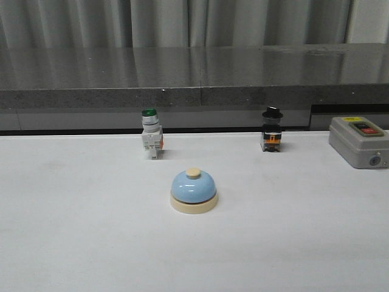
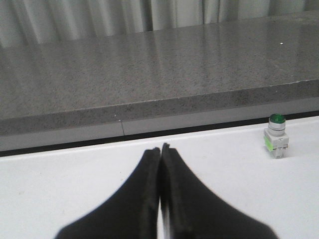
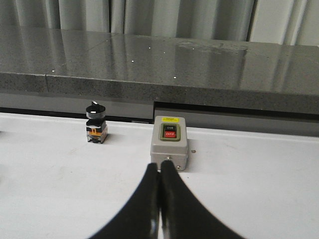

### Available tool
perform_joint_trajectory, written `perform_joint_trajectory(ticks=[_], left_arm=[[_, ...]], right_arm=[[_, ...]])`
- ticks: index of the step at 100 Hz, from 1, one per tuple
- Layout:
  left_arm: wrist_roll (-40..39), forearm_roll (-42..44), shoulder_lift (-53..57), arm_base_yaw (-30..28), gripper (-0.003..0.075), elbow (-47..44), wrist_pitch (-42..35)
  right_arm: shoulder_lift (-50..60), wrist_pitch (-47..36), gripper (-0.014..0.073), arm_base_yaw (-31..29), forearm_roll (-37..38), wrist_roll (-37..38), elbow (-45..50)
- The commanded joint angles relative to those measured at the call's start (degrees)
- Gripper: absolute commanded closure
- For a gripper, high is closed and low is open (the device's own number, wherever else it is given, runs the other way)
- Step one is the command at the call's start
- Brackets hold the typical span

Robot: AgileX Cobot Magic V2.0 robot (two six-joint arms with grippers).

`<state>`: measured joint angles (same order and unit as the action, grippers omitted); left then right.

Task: Place and press bell with both arms

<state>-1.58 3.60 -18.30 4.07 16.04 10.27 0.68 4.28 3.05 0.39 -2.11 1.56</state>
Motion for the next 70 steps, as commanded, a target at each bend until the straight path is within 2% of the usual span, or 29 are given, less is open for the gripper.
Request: perform_joint_trajectory(ticks=[1, 10, 32, 70], left_arm=[[-4.2, 1.9, 4.0, -1.3, 0.0741, -2.9, -5.2], [-5.6, 2.5, 8.8, -1.9, 0.0741, -7.8, -7.1], [-5.7, 2.2, 18.1, -1.9, 0.0741, -17.5, -17.2], [-6.5, 2.4, 20.3, -1.9, 0.0741, -18.5, -15.8]], right_arm=[[0.9, -4.9, 0.0654, -0.3, 0.5, -0.2, -0.9], [0.9, -4.9, 0.0654, -0.3, 0.5, -0.2, -0.9], [0.9, -4.9, 0.0654, -0.3, 0.5, -0.2, -0.9], [0.9, -4.9, 0.0654, -0.3, 0.5, -0.2, -0.9]])
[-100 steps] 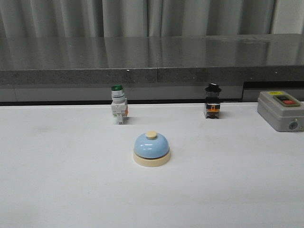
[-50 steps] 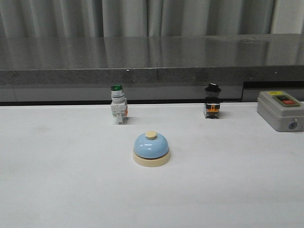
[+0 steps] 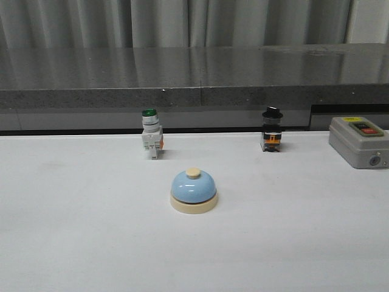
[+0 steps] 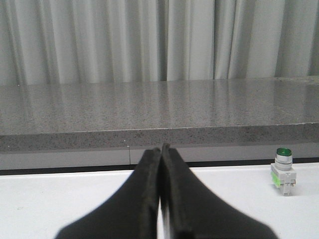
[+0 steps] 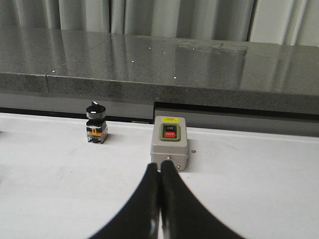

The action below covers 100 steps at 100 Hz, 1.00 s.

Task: Place and press bell with both arms

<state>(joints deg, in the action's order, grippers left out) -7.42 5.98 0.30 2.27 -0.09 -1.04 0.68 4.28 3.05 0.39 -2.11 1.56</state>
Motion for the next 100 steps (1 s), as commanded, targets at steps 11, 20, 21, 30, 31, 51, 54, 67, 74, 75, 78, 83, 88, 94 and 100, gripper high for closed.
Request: perform_joint_trajectory(ticks=[11, 20, 21, 30, 31, 51, 54, 67, 74, 75, 78, 83, 88, 94, 100], left_arm=[[-0.7, -0.4, 1.7, -0.1, 0.0741, -2.4, -4.5], [-0.7, -0.4, 1.7, -0.1, 0.0741, -2.4, -4.5], [-0.7, -0.4, 1.7, -0.1, 0.0741, -2.4, -4.5], [-0.7, -0.4, 1.7, -0.1, 0.0741, -2.4, -4.5], [-0.7, -0.4, 1.7, -0.1, 0.0741, -2.4, -4.5], [-0.7, -0.4, 1.7, -0.1, 0.0741, -2.4, -4.5], [-0.7, -0.4, 1.7, -0.1, 0.0741, -2.4, -4.5], [-0.7, -0.4, 1.7, -0.1, 0.0741, -2.4, -4.5], [-0.7, -0.4, 1.7, -0.1, 0.0741, -2.4, -4.5], [-0.7, -0.4, 1.7, -0.1, 0.0741, -2.4, -4.5], [-0.7, -0.4, 1.7, -0.1, 0.0741, -2.4, -4.5], [-0.7, -0.4, 1.7, -0.1, 0.0741, -2.4, -4.5], [-0.7, -0.4, 1.7, -0.1, 0.0741, -2.4, -4.5], [-0.7, -0.4, 1.7, -0.1, 0.0741, -2.4, -4.5], [-0.7, -0.4, 1.7, -0.1, 0.0741, -2.4, -4.5]], right_arm=[[0.9, -4.9, 0.0654, -0.3, 0.5, -0.2, -0.9], [0.9, -4.9, 0.0654, -0.3, 0.5, -0.2, -0.9], [0.9, -4.9, 0.0654, -0.3, 0.5, -0.2, -0.9], [0.9, -4.9, 0.0654, -0.3, 0.5, -0.2, -0.9], [0.9, -4.9, 0.0654, -0.3, 0.5, -0.2, -0.9], [0.9, -4.9, 0.0654, -0.3, 0.5, -0.2, -0.9], [0.9, -4.9, 0.0654, -0.3, 0.5, -0.2, -0.9], [0.9, -4.9, 0.0654, -0.3, 0.5, -0.2, -0.9], [0.9, -4.9, 0.0654, -0.3, 0.5, -0.2, -0.9], [0.9, -4.9, 0.0654, -0.3, 0.5, -0.2, -0.9], [0.9, -4.9, 0.0654, -0.3, 0.5, -0.2, -0.9], [0.9, -4.9, 0.0654, -0.3, 0.5, -0.2, -0.9], [0.9, -4.9, 0.0654, -0.3, 0.5, -0.2, -0.9], [0.9, -5.2, 0.0654, -0.3, 0.5, -0.2, -0.9], [0.9, -7.2, 0.0654, -0.3, 0.7, -0.3, -0.9]])
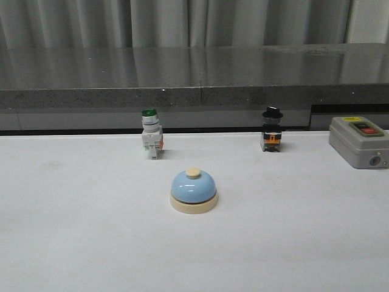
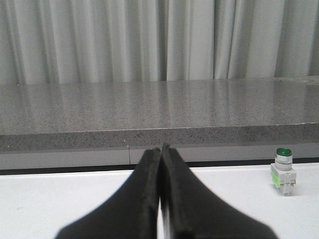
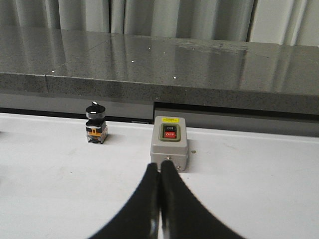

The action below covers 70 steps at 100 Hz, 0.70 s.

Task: Place and press bell with both arms

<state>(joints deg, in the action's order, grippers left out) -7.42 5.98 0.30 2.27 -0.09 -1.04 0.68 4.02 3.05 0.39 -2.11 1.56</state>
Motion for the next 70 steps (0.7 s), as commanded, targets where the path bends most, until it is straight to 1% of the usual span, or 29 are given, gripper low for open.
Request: perform_joint_trajectory(ticks=[1, 9, 17, 33, 50, 57, 62, 70], left_arm=[[-0.7, -0.4, 1.7, -0.1, 0.0741, -2.4, -4.5], [-0.7, -0.4, 1.7, -0.1, 0.0741, -2.4, -4.5], [-0.7, -0.4, 1.7, -0.1, 0.0741, -2.4, -4.5], [-0.7, -0.4, 1.7, -0.1, 0.0741, -2.4, -4.5], [-0.7, -0.4, 1.7, -0.1, 0.0741, -2.4, -4.5], [-0.7, -0.4, 1.7, -0.1, 0.0741, -2.4, -4.5], [-0.7, -0.4, 1.7, -0.1, 0.0741, -2.4, -4.5], [-0.7, -0.4, 1.7, -0.1, 0.0741, -2.4, -4.5]], right_arm=[[0.9, -7.4, 0.0654, -0.3, 0.7, -0.3, -0.9], [0.9, -9.4, 0.0654, -0.3, 0.6, -0.3, -1.2], [0.3, -7.4, 0.0654, -0.3, 0.5, -0.2, -3.7], [-5.5, 2.5, 0.0654, -0.3, -2.0, -0.2, -12.9], [-19.5, 21.3, 0.0654, -0.3, -2.0, -0.2, -29.5], [-25.8, 27.3, 0.0654, -0.3, -2.0, -0.2, -36.2], [-29.9, 29.6, 0.0654, -0.3, -2.0, -0.2, -40.2], [-35.4, 30.6, 0.0654, -0.3, -2.0, -0.2, -45.1]])
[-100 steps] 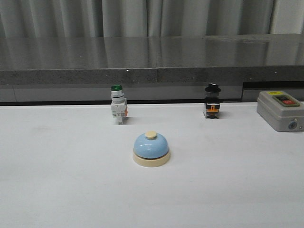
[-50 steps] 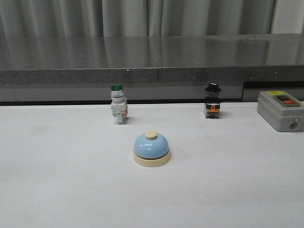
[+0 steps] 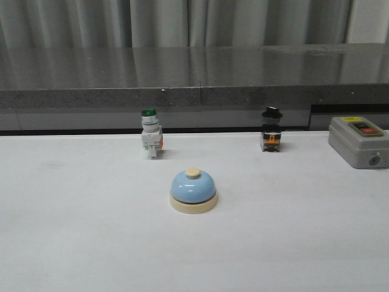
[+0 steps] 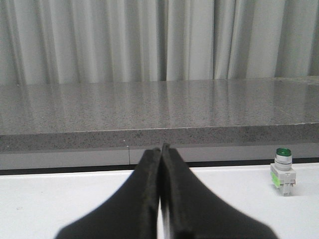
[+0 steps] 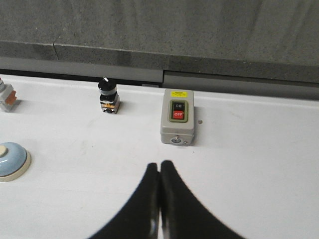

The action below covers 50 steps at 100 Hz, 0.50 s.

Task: Place and press bell with both arms

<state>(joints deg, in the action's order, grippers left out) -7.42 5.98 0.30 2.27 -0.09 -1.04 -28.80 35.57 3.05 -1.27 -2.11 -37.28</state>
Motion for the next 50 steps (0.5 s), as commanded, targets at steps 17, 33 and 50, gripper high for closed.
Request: perform_joint_trajectory(ticks=[17, 33, 50], left_arm=[[-0.7, -0.4, 1.7, -0.1, 0.0741, -2.4, -4.5], [-0.7, -0.4, 1.7, -0.1, 0.0741, -2.4, -4.5], [-0.7, -0.4, 1.7, -0.1, 0.0741, -2.4, -4.5]], right_arm=[[-14.6, -4.1, 0.0654, -0.3, -1.7, -0.2, -11.4], [-19.4, -5.7, 0.0654, -0.1, -6.7, -0.3, -11.4], [-26.2, -5.0, 0.0654, 4.5, -8.2, -5.4, -12.3]])
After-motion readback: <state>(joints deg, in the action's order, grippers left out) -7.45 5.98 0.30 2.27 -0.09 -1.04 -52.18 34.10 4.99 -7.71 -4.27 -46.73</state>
